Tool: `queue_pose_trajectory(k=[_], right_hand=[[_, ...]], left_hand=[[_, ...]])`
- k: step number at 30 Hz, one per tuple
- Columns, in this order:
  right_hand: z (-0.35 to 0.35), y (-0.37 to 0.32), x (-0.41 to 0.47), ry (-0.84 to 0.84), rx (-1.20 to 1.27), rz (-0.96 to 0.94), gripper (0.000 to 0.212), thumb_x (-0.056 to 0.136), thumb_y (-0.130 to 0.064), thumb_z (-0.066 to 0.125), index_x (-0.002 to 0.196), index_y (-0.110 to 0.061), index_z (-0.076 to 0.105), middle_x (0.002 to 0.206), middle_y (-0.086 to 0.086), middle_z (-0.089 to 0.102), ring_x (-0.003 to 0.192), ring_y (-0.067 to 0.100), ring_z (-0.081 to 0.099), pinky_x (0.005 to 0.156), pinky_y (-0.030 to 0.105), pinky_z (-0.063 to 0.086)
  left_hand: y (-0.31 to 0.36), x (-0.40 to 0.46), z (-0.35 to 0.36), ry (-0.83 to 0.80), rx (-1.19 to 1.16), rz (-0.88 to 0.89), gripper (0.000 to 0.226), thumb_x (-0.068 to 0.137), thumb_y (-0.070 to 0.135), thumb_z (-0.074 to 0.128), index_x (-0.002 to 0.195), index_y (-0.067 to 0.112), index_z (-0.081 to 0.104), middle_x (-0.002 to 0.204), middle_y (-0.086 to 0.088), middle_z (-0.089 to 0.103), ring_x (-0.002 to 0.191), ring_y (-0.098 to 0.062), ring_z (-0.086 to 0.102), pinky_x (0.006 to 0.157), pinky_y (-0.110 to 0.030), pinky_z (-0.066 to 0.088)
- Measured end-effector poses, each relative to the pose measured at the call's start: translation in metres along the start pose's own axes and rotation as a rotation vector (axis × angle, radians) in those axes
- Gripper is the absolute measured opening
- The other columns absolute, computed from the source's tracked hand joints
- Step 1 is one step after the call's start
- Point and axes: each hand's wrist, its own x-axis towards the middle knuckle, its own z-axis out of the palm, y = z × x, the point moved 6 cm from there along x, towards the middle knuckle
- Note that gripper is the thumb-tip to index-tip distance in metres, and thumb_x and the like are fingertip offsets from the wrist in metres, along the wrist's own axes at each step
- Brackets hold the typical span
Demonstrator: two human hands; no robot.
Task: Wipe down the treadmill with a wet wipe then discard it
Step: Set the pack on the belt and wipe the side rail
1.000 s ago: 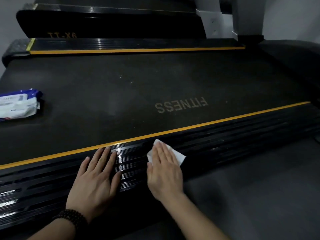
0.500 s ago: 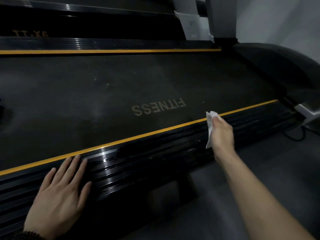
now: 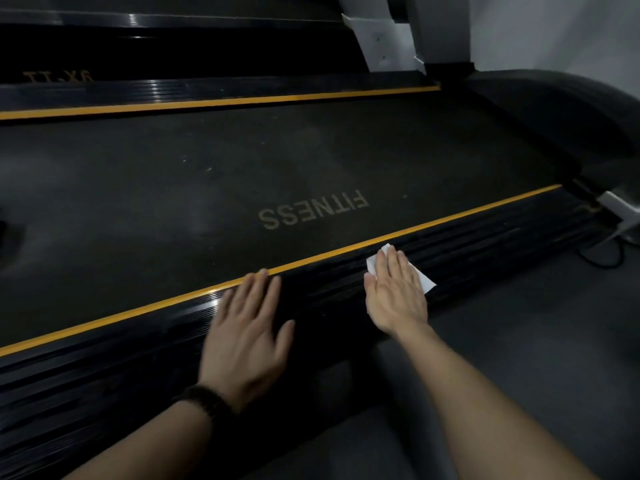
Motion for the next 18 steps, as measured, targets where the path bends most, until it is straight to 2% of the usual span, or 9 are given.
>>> queue_pose_trajectory(k=[4, 11, 13, 16, 18], right_hand=[[0.001, 0.001, 0.000, 0.008, -0.009, 0.005, 0.064, 0.104, -0.043, 0.011, 0.157, -0.011, -0.002, 0.166, 0.001, -0.008, 0.152, 0.016, -0.009, 0.123, 0.035, -0.004], [0.005, -0.021, -0.012, -0.010, -0.022, -0.047, 0.072, 0.097, -0.052, 0.002, 0.156, -0.011, -0.004, 0.166, 0.000, -0.009, 0.151, 0.013, -0.011, 0.123, 0.036, -0.003], [0.009, -0.050, -0.027, -0.007, -0.015, -0.123, 0.074, 0.096, -0.051, 0.001, 0.157, -0.010, -0.002, 0.164, 0.001, -0.009, 0.152, 0.015, -0.008, 0.123, 0.036, -0.001], [0.014, -0.092, -0.053, 0.021, -0.025, -0.303, 0.070, 0.098, -0.046, 0.008, 0.155, -0.006, 0.015, 0.164, 0.005, 0.006, 0.152, 0.020, 0.007, 0.119, 0.037, 0.007], [0.010, -0.092, -0.055, 0.029, -0.024, -0.360, 0.067, 0.100, -0.045, 0.014, 0.154, -0.006, 0.019, 0.163, 0.005, 0.012, 0.151, 0.019, 0.011, 0.118, 0.036, 0.006]], left_hand=[[0.025, 0.020, 0.025, -0.108, 0.040, -0.007, 0.073, 0.093, 0.061, 0.011, 0.155, 0.024, 0.003, 0.163, 0.001, -0.005, 0.149, -0.015, -0.010, 0.121, -0.043, 0.001], [0.024, 0.019, 0.031, -0.139, 0.044, -0.004, 0.073, 0.093, 0.061, 0.009, 0.155, 0.023, 0.001, 0.163, 0.000, -0.009, 0.148, -0.016, -0.015, 0.120, -0.045, -0.001], [0.024, 0.019, 0.031, -0.153, 0.041, 0.001, 0.072, 0.094, 0.060, 0.009, 0.155, 0.023, 0.001, 0.163, 0.000, -0.009, 0.148, -0.016, -0.016, 0.120, -0.044, -0.002], [0.022, 0.018, 0.028, -0.139, 0.005, 0.008, 0.067, 0.095, 0.054, 0.006, 0.155, 0.023, 0.002, 0.163, 0.001, -0.009, 0.147, -0.014, -0.017, 0.121, -0.043, -0.003], [0.022, 0.018, 0.028, -0.122, -0.011, 0.008, 0.066, 0.096, 0.052, 0.008, 0.155, 0.023, 0.005, 0.163, 0.001, -0.006, 0.148, -0.014, -0.015, 0.121, -0.042, -0.002]])
